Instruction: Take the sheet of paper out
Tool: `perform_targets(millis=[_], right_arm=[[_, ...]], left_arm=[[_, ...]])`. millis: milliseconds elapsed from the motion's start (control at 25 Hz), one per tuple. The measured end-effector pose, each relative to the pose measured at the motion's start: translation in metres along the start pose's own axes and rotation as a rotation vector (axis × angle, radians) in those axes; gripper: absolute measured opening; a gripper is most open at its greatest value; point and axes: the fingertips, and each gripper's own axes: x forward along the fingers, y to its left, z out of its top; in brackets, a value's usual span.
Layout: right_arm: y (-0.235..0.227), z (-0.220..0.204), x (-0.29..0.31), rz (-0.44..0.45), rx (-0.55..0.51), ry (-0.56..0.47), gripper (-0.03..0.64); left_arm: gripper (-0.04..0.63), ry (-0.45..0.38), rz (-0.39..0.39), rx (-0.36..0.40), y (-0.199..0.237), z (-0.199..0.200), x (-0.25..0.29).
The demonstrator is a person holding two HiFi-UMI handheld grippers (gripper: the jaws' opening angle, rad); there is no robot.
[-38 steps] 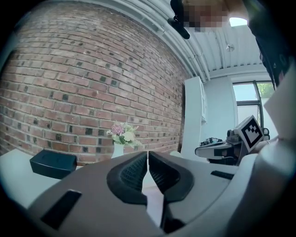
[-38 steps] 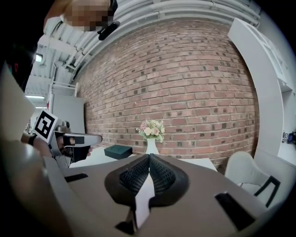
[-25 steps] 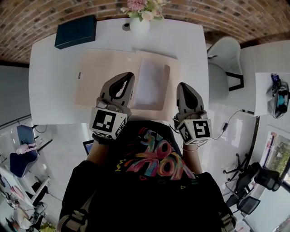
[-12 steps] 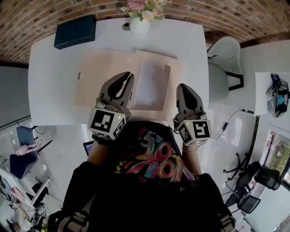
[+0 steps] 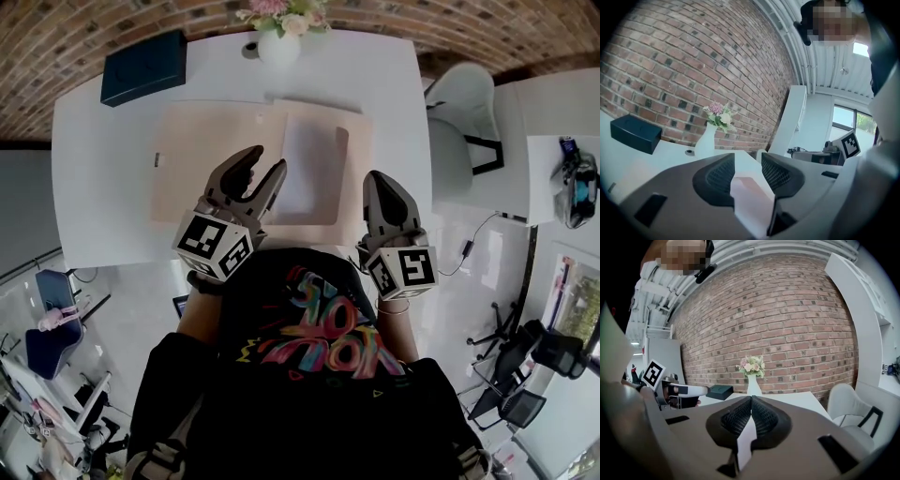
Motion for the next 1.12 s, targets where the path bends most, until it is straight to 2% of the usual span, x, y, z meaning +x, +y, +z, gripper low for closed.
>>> perform_targets(millis=[280,560,920,1120], right_arm=[[-0.001,-0.011,-0.001,-0.013,0.014,0.019,0.02],[-0.001,-0.023,-0.002,-0.025,0.031,0.046,0.02],[-0.005,-0.04,0.002,-0.041,0.067,0.089,0.02],[-0.006,-0.046,0.003,-0.049,0.082,0.098,0.02]], left_arm=[[0.186,0.082,-0.042,-0.119,0.018,-0.035,0.009],[0.187,0.198,-0.083,-0.187,0.033,-0.079,0.019],[0.23,0.347,-0.155,-0.303,0.042,-0.127,0.043],[0.249,0.409,-0.162,-0.342,0.049,-0.148,0.058]])
